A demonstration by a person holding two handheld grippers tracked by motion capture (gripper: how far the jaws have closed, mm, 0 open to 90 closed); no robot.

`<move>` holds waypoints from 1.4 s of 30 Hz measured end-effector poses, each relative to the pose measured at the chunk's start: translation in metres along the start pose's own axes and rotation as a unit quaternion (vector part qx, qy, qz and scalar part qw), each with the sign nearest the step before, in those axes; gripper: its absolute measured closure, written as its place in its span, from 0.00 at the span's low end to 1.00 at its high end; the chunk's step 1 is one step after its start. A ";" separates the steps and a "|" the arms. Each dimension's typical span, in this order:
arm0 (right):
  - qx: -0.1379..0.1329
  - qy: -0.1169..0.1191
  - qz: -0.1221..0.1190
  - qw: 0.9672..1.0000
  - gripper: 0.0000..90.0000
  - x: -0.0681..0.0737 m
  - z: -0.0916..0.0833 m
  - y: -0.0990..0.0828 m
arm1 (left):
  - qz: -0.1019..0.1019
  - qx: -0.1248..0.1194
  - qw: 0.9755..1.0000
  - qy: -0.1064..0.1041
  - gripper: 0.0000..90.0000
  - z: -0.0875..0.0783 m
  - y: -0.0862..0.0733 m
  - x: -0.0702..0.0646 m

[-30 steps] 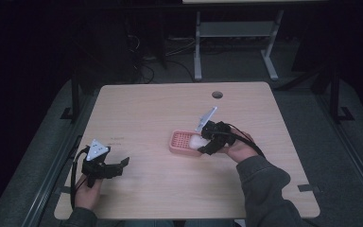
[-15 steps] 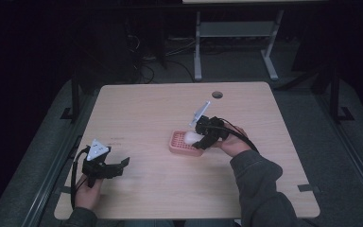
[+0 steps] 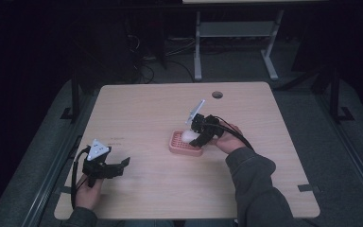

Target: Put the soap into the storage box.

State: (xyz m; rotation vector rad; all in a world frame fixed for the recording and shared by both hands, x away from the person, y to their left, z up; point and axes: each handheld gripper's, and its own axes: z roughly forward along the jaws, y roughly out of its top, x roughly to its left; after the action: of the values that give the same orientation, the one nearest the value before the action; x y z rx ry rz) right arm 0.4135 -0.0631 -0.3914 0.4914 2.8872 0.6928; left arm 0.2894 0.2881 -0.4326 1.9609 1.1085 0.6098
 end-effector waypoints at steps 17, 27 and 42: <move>0.011 0.010 0.003 1.000 0.54 -0.006 0.025 0.011 | 0.002 0.001 1.000 -0.002 0.16 0.001 0.000 -0.001; 0.016 0.014 0.008 1.000 0.54 -0.009 0.034 0.013 | 0.002 0.001 1.000 -0.002 0.16 0.001 0.000 -0.001; 0.013 0.014 0.014 1.000 0.54 -0.010 0.037 0.013 | 0.002 0.001 1.000 -0.002 0.16 0.001 0.000 -0.001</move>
State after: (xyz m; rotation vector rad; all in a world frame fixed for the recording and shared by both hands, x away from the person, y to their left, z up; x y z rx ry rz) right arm 0.4343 -0.0399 -0.4176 0.5309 2.9246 0.6739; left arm 0.2900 0.2868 -0.4334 1.9655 1.1037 0.6061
